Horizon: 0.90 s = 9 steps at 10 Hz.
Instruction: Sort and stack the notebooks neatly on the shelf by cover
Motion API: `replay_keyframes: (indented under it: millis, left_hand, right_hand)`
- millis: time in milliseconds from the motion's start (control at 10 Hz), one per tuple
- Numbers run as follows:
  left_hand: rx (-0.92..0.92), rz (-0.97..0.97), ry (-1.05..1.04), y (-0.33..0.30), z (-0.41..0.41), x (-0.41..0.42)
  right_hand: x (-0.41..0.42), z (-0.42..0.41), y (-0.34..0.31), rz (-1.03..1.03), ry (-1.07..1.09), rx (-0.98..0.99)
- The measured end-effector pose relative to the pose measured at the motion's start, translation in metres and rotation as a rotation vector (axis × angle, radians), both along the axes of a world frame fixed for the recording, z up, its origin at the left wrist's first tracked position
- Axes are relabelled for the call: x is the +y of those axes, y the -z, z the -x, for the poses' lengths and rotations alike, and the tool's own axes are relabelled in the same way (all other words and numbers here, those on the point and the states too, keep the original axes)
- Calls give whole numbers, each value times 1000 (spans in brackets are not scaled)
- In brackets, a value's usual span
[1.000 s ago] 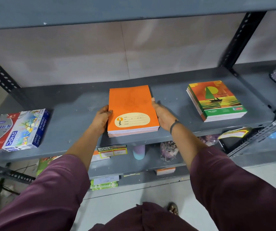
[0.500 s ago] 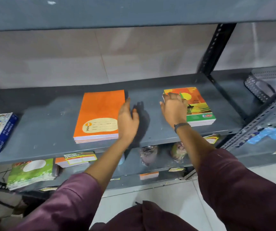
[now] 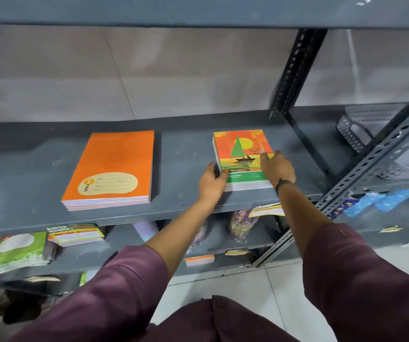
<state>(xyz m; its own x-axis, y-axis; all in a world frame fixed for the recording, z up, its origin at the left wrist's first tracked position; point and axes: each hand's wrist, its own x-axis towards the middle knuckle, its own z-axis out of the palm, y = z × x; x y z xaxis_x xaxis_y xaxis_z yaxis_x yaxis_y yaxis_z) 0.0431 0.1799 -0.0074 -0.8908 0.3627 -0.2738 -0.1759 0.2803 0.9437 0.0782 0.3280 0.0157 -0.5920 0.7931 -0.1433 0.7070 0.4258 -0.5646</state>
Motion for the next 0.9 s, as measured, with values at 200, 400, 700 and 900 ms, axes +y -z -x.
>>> replay_keyframes:
  millis: [200, 400, 700, 900]
  left_hand:
    - [-75, -61, -28, -12, -5, 3]
    - [-26, -30, -189, -9, 18, -41]
    - [-1, 52, -382, -8, 29, -73]
    - [27, 87, -394, -10, 27, -74]
  right_hand:
    - [-1, -2, -4, 71, -35, 70]
    - [-47, 18, 3, 127, -135, 167]
    - [-85, 40, 11, 156, -228, 150]
    - [-87, 44, 14, 146, -206, 158]
